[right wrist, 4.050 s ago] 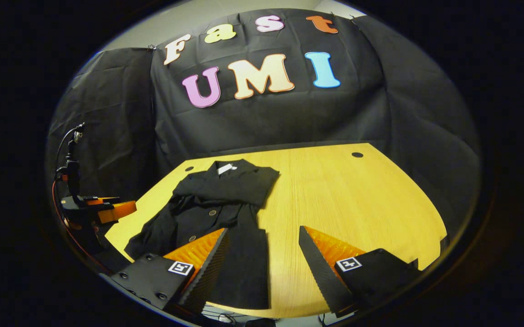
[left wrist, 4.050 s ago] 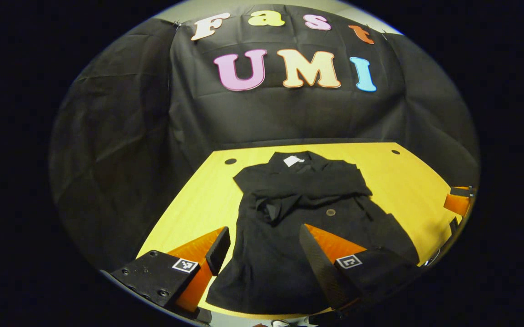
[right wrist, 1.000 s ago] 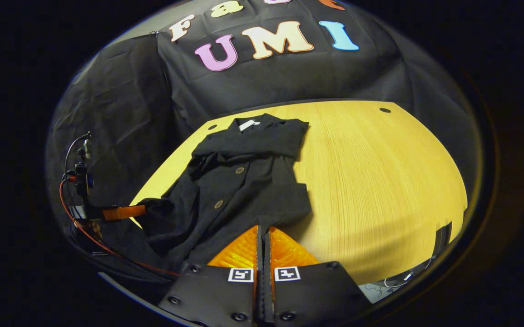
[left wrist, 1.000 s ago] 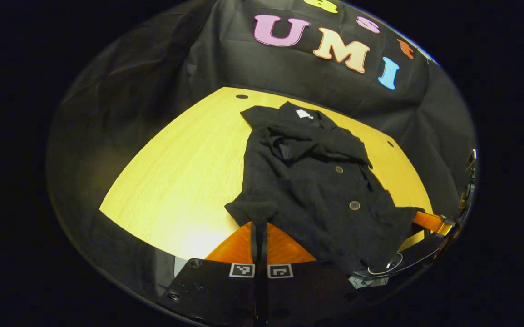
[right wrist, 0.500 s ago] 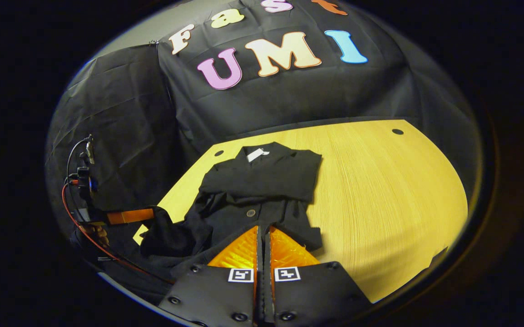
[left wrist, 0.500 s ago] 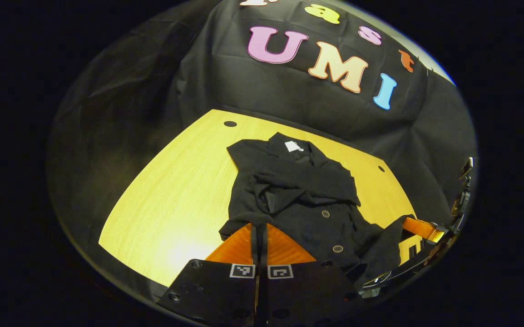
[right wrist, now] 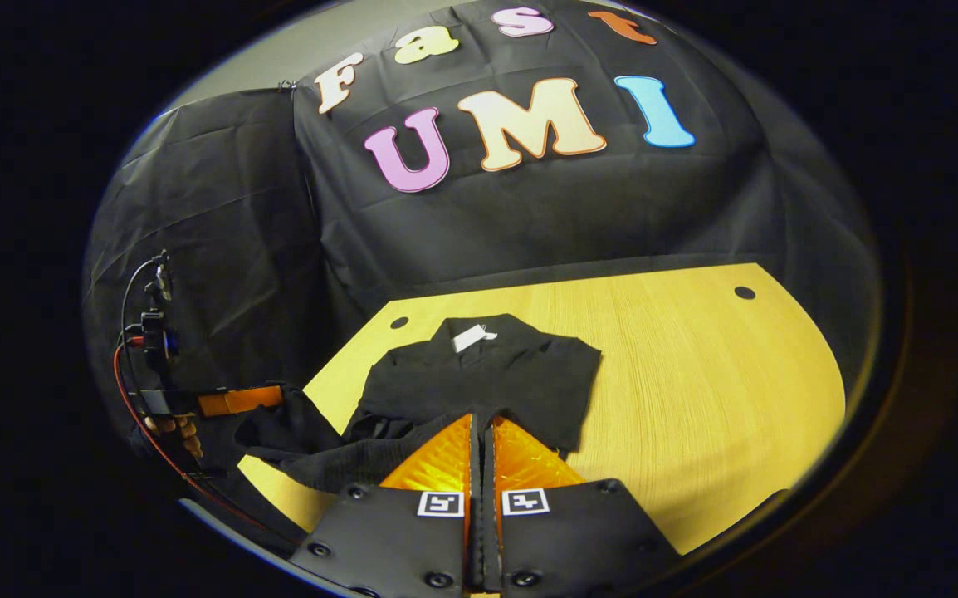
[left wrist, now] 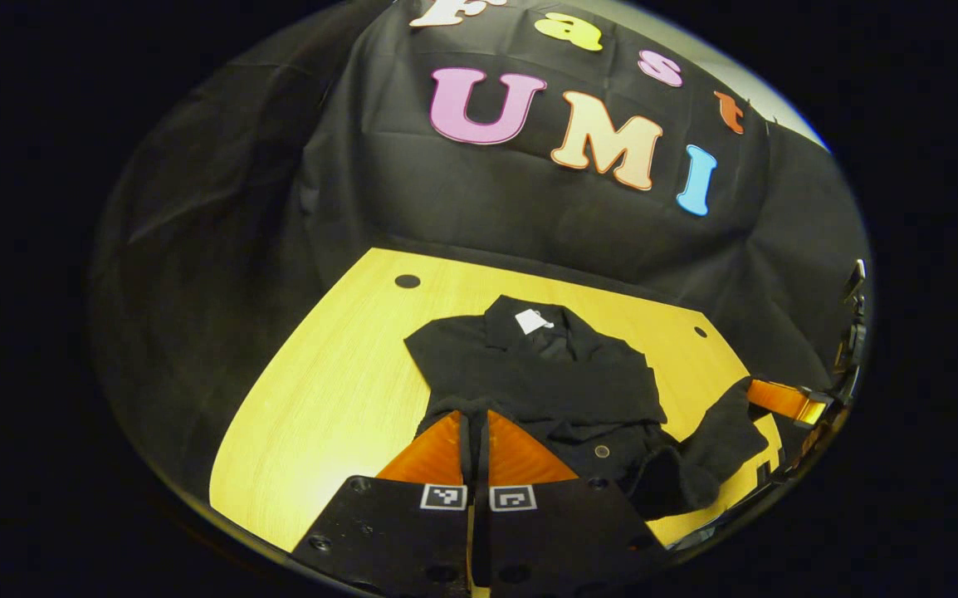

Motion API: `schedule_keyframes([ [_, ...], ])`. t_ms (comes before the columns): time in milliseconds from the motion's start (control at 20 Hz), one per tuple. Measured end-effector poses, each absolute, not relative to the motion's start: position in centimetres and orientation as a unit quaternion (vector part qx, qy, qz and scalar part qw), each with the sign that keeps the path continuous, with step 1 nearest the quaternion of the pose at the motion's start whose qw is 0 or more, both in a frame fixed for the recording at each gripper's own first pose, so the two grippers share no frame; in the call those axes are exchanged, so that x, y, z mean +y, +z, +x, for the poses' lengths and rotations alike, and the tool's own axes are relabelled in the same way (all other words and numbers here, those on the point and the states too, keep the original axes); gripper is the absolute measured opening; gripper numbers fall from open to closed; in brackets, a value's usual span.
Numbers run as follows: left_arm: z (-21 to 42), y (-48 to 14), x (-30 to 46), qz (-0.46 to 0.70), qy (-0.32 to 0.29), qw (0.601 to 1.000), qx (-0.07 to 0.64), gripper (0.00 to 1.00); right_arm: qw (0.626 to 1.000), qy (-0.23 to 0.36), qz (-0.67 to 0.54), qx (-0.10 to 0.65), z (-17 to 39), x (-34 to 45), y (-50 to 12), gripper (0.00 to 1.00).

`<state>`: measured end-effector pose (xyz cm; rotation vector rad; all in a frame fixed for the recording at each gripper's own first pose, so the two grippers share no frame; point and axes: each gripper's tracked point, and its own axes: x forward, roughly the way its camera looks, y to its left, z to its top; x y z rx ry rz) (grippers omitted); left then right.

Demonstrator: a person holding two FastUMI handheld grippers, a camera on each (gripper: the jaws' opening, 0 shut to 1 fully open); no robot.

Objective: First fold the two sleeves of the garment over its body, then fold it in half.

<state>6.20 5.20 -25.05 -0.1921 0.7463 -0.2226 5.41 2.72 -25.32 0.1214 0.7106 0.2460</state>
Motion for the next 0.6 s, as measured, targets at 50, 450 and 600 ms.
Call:
schedule_keyframes([
  [50, 7.0, -24.8, 5.1, -0.091, -0.115, 0.922, 0.359, 0.0, 0.93, 0.117, 0.057, 0.344, 6.2, 2.7, -25.1, 0.02],
  [450, 14.5, -24.8, 5.0, -0.082, -0.141, 0.928, 0.336, 0.0, 0.94, 0.093, 0.05, 0.326, 12.6, 2.9, -24.0, 0.02],
  [600, 17.4, -25.2, 4.8, -0.073, -0.153, 0.929, 0.329, 0.0, 0.941, 0.082, 0.045, 0.324, 15.1, 2.9, -24.3, 0.02],
])
